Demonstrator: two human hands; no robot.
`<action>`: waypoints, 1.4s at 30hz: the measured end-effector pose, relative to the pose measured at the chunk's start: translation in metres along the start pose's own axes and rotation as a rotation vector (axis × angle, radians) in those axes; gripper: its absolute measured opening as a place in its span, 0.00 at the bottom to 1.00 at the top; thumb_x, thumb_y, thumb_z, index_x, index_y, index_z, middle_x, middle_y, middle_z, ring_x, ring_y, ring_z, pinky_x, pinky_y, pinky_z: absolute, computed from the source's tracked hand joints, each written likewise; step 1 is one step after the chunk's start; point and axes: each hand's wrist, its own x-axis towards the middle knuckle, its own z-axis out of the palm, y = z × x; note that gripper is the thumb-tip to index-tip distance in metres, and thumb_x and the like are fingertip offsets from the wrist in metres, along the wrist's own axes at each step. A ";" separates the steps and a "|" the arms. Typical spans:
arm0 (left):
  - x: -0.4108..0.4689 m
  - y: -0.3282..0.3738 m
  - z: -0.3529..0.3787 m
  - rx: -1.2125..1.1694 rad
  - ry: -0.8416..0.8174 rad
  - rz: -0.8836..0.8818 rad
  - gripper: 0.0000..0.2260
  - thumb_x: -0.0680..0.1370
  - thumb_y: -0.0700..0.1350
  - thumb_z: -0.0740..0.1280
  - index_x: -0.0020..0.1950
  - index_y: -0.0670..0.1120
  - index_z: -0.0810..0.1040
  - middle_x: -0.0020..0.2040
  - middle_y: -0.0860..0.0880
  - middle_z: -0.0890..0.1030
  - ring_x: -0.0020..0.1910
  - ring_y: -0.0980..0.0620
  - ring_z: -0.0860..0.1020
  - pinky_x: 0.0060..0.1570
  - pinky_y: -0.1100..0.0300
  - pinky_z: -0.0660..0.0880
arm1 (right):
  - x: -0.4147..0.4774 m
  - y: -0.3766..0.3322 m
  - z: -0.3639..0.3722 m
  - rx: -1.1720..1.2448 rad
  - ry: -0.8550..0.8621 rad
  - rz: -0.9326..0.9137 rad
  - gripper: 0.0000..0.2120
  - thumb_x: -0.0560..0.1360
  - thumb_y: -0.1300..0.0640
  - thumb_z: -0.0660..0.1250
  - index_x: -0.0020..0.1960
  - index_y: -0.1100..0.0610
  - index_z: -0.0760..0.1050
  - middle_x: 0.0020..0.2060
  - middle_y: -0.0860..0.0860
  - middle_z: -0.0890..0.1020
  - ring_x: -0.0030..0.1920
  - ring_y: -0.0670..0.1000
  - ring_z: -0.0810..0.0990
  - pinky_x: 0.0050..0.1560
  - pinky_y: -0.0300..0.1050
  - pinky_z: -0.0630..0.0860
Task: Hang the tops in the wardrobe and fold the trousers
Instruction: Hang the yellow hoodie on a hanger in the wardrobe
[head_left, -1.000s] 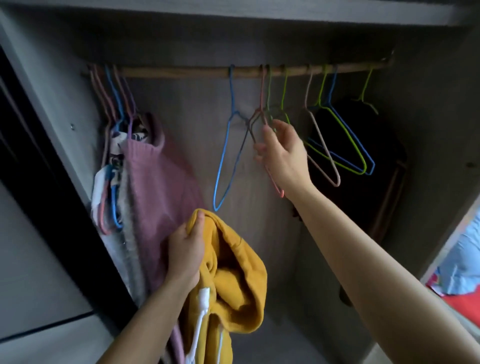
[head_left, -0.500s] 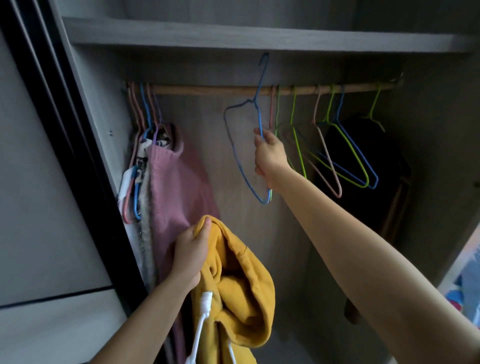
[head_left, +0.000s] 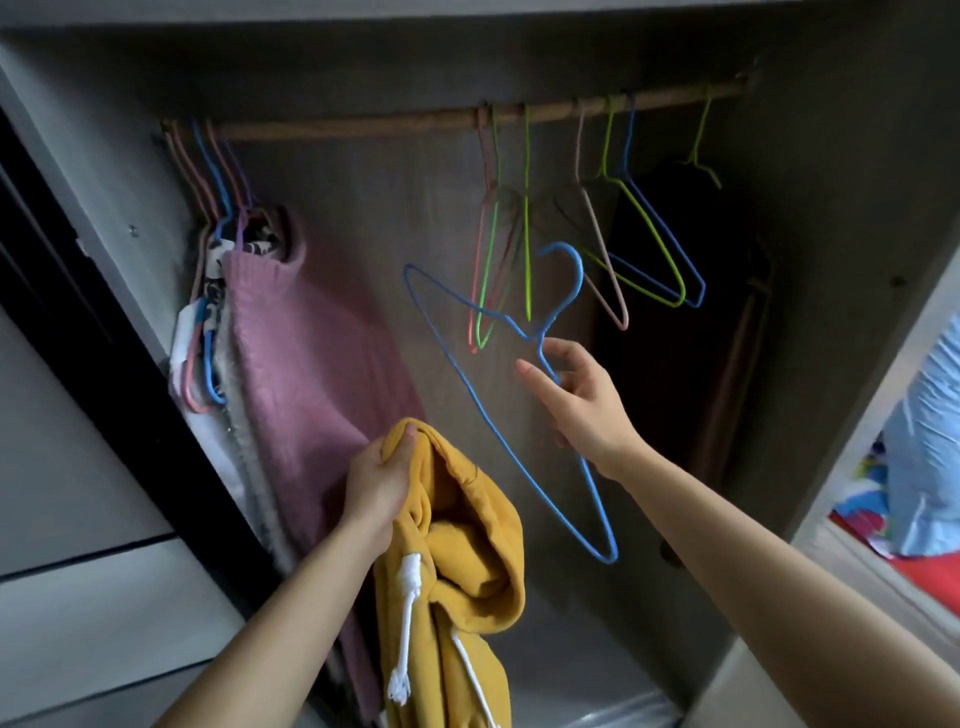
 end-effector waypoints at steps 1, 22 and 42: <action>0.000 -0.005 0.001 0.012 -0.001 -0.008 0.15 0.80 0.57 0.66 0.51 0.46 0.83 0.43 0.51 0.85 0.45 0.53 0.83 0.41 0.61 0.77 | -0.005 0.006 -0.004 -0.071 0.066 -0.054 0.15 0.77 0.42 0.70 0.58 0.49 0.78 0.36 0.42 0.80 0.34 0.43 0.77 0.36 0.39 0.74; 0.008 -0.030 0.020 -0.016 -0.265 -0.062 0.11 0.76 0.54 0.73 0.50 0.47 0.85 0.47 0.49 0.86 0.51 0.49 0.84 0.52 0.55 0.81 | -0.104 0.081 -0.065 -0.489 -0.337 0.093 0.13 0.81 0.45 0.62 0.48 0.48 0.84 0.26 0.45 0.75 0.30 0.45 0.73 0.33 0.36 0.68; -0.003 0.038 0.014 0.645 -0.247 0.417 0.08 0.80 0.43 0.64 0.57 0.45 0.78 0.52 0.43 0.83 0.54 0.39 0.80 0.50 0.54 0.73 | -0.071 0.019 -0.044 0.052 0.087 0.023 0.14 0.82 0.45 0.60 0.48 0.45 0.83 0.25 0.53 0.67 0.27 0.55 0.64 0.30 0.50 0.62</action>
